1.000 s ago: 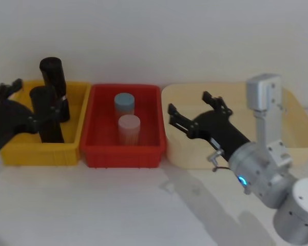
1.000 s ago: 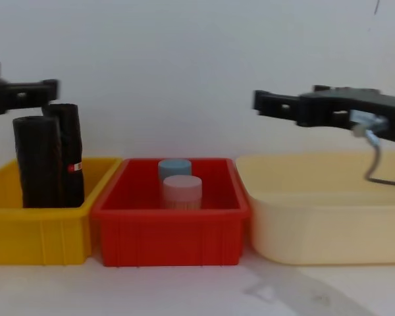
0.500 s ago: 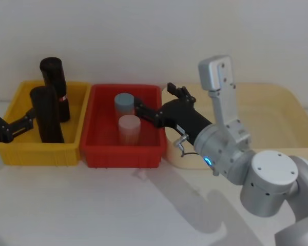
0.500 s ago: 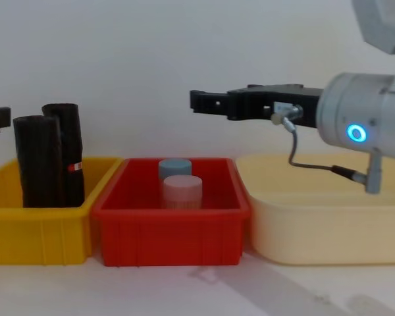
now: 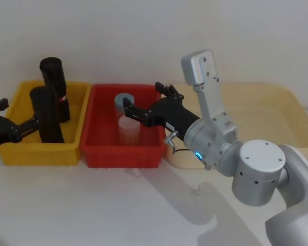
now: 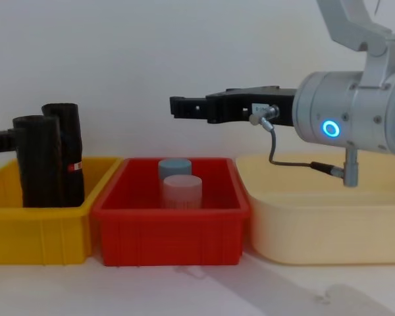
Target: Pick up the garbage bag with the one hand and transfer it to the other hand.
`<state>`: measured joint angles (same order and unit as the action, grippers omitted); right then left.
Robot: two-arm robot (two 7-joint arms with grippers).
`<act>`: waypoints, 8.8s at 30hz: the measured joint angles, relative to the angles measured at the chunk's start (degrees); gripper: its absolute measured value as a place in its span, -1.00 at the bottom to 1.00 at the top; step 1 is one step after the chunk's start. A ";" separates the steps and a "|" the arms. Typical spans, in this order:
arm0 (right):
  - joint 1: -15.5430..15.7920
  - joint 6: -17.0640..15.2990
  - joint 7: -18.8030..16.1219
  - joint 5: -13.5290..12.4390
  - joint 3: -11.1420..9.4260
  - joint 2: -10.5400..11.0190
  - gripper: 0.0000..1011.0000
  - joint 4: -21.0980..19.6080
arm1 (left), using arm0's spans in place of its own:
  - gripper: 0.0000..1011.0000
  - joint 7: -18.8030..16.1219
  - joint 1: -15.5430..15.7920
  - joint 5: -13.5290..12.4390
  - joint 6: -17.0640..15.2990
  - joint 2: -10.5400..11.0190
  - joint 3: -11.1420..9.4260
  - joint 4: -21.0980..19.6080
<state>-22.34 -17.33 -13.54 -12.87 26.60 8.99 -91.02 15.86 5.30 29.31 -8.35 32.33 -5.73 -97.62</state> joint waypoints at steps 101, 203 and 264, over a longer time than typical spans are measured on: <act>-15.03 -4.59 -10.02 1.83 5.84 -3.40 0.98 25.72 | 0.98 -4.44 15.38 -7.25 -2.68 -10.19 -6.50 13.72; -1.08 -10.29 -0.50 4.15 -12.67 13.37 0.31 -4.63 | 0.05 5.28 39.04 -3.62 -3.13 -26.29 -19.94 23.77; -7.15 -7.15 -9.56 -3.17 -8.64 7.36 0.98 3.59 | 0.05 5.69 43.84 -4.93 -0.05 -30.96 -23.29 34.71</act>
<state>-29.48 -24.47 -23.10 -16.05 17.95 16.35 -87.43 21.55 49.14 24.38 -8.40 1.37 -29.01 -62.90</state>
